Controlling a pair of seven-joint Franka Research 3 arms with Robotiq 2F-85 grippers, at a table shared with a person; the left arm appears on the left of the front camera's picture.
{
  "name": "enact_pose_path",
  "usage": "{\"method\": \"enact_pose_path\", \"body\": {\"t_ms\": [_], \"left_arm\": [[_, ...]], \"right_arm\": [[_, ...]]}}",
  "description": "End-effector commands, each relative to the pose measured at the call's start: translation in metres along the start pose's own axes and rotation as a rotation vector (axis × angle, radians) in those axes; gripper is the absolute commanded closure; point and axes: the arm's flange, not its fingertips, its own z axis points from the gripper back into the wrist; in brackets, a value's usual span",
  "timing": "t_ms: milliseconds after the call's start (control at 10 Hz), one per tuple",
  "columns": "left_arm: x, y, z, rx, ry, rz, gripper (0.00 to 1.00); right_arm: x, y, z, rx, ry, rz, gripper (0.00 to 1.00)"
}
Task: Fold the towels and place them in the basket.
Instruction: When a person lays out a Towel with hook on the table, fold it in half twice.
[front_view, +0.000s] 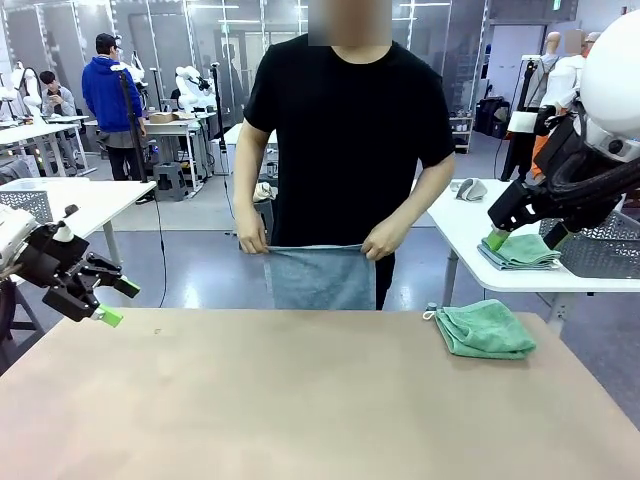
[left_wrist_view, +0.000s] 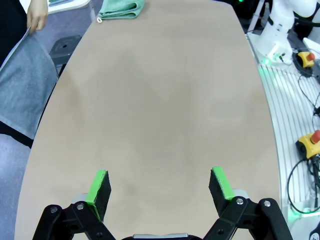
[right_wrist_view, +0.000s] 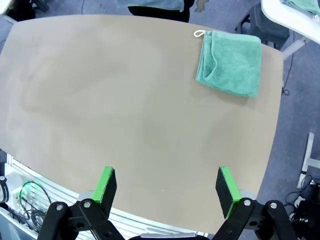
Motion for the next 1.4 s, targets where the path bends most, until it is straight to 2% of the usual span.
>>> {"method": "enact_pose_path", "body": {"t_ms": [0,1300], "left_arm": [[0.0011,-0.0002,-0.0014,-0.003,0.0,-0.002,0.0],[0.0011,-0.0002,-0.0014,-0.003,0.0,-0.002,0.0]], "right_arm": [[-0.0003,0.0002,-0.0008,-0.002,0.002,0.0,0.0],[-0.0003,0.0002,-0.0008,-0.002,0.002,0.0,0.0]]}}
